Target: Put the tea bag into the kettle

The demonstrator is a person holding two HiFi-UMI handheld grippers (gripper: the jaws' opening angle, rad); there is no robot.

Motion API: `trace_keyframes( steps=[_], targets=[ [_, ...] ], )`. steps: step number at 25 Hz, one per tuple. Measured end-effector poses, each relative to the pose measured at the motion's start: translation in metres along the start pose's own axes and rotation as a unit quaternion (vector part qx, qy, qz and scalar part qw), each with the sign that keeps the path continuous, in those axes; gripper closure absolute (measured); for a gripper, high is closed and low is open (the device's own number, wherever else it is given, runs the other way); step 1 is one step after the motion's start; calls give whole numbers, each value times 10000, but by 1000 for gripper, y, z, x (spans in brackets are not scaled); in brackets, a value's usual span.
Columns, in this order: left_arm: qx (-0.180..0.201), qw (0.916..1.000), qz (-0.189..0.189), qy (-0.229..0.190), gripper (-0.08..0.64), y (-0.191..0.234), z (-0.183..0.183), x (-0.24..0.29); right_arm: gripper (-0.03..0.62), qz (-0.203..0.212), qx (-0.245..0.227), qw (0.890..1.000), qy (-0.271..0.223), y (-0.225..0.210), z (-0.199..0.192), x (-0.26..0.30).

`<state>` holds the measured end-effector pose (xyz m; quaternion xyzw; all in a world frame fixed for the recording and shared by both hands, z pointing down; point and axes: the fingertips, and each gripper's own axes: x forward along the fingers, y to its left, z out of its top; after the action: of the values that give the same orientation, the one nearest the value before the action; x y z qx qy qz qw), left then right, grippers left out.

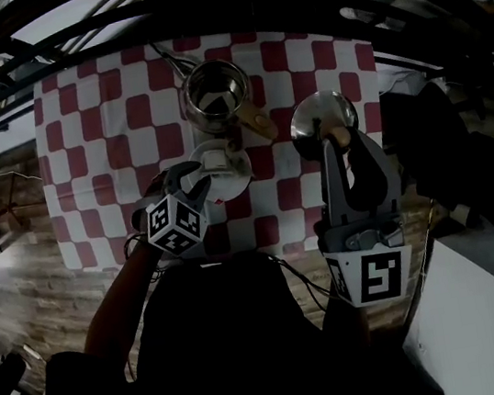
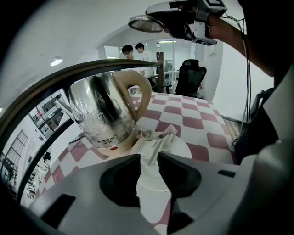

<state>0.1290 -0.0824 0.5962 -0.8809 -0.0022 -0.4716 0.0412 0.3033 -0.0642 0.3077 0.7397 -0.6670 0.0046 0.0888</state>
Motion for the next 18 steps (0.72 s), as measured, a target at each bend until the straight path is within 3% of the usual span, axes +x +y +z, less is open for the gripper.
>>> trace_keyframes(
  steps=[2, 4, 10, 18],
  targets=[
    [144, 9999, 41, 54, 442, 1, -1, 5, 491, -40, 40, 10000, 24, -3, -3, 0],
    [272, 9996, 71, 26, 554, 0, -1, 6, 491, -82, 89, 9999, 33, -6, -5, 0],
    [6, 9986, 234, -477, 557, 11, 25, -39, 491, -30, 83, 9999, -56, -1, 0, 1],
    [150, 9905, 906, -1021, 557, 44, 72, -110, 491, 112, 54, 9998, -136, 13, 8, 1]
  ],
)
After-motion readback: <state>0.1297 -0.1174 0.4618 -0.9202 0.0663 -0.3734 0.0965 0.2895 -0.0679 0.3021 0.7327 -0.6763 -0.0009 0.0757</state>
